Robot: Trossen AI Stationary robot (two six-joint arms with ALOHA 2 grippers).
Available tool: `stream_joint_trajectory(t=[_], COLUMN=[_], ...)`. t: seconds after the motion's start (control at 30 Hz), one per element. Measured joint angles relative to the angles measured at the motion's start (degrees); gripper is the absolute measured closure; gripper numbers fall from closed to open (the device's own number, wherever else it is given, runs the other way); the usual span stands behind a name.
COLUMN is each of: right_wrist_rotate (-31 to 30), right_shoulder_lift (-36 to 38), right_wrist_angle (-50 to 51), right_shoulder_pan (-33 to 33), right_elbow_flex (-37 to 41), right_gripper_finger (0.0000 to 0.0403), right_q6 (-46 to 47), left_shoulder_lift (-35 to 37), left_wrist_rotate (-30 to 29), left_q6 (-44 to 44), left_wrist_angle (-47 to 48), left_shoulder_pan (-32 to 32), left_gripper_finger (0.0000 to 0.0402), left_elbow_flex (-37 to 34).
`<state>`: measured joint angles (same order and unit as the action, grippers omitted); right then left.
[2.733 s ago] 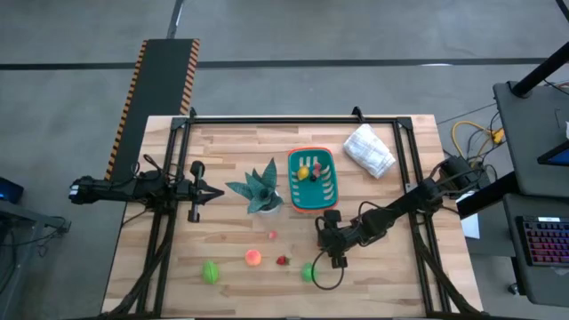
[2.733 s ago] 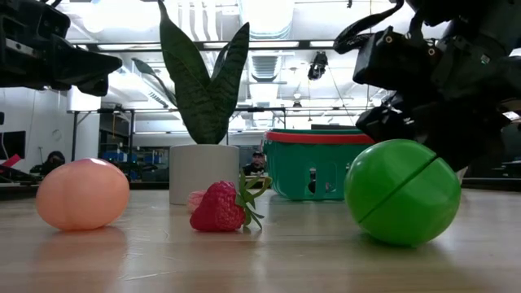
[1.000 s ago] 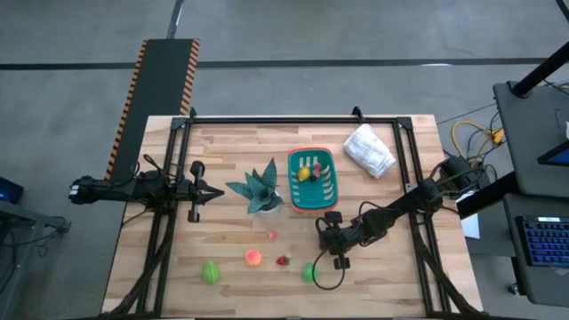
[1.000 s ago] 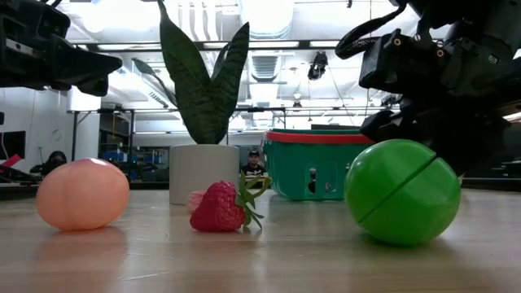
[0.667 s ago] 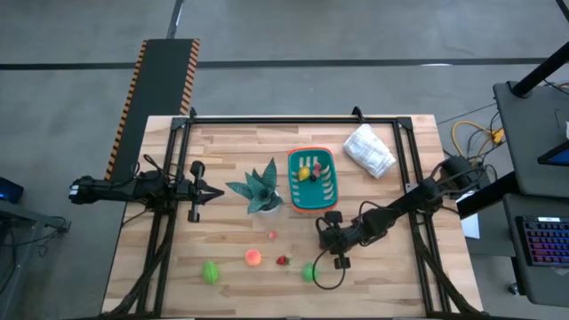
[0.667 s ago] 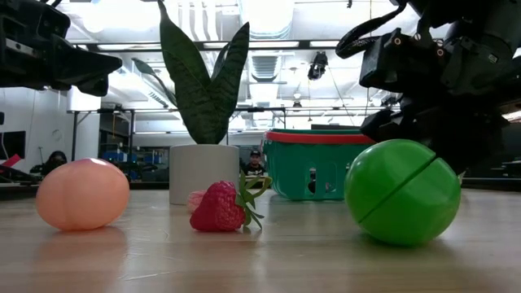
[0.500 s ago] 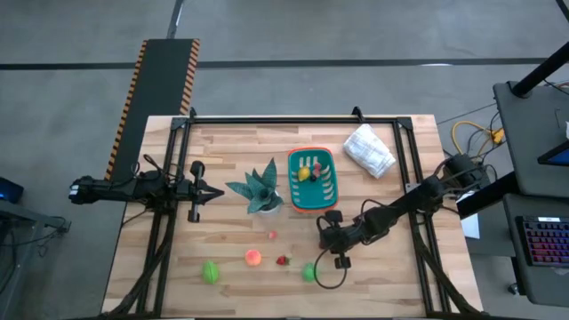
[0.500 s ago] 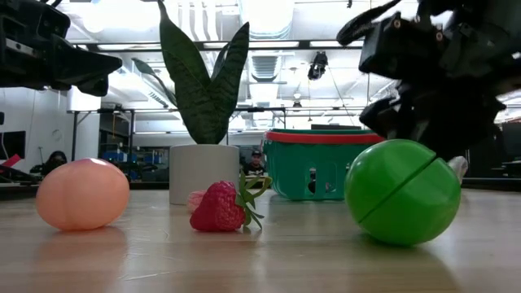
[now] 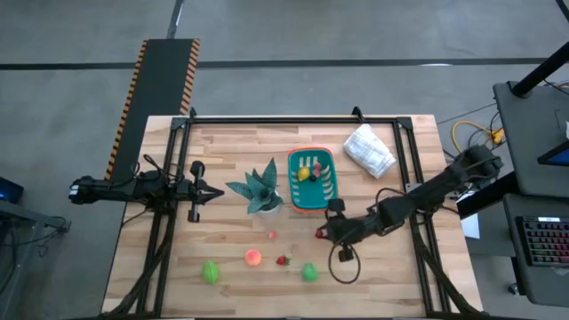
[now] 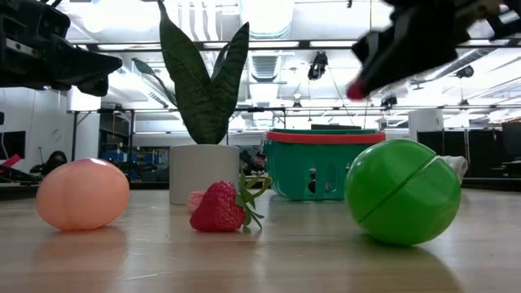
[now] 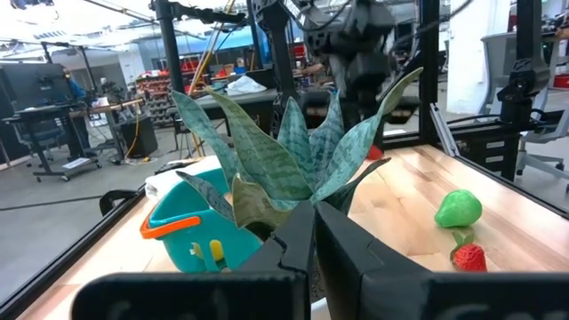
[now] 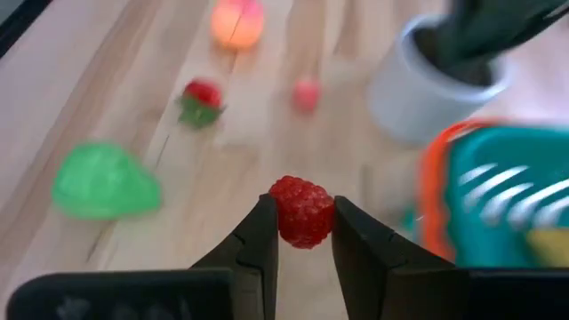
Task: Build produce basket
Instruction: Put the raspberry into the basket
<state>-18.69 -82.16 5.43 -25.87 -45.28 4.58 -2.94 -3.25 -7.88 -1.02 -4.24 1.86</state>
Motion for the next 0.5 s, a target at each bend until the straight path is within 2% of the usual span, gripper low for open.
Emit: stream_joint_trajectory(t=[0.23, 0.5], right_wrist_rotate=[-6.5, -7.41], right_shoulder_lift=[7.7, 14.78], right_wrist_angle=[-0.01, -0.01], right_shoulder_pan=[0.0, 0.01], right_elbow_flex=[0.0, 0.0], right_gripper_finger=[0.033, 0.033], right_q6=[-6.26, -11.05], left_shoulder_lift=[0.0, 0.02], left_wrist_rotate=[-0.01, 0.0], left_q6=[0.0, 0.0], left_wrist_angle=[-0.01, -0.02], left_shoulder_pan=[0.01, 0.01], left_gripper_finger=[0.0402, 0.0402], left_elbow_flex=[-0.01, 0.01])
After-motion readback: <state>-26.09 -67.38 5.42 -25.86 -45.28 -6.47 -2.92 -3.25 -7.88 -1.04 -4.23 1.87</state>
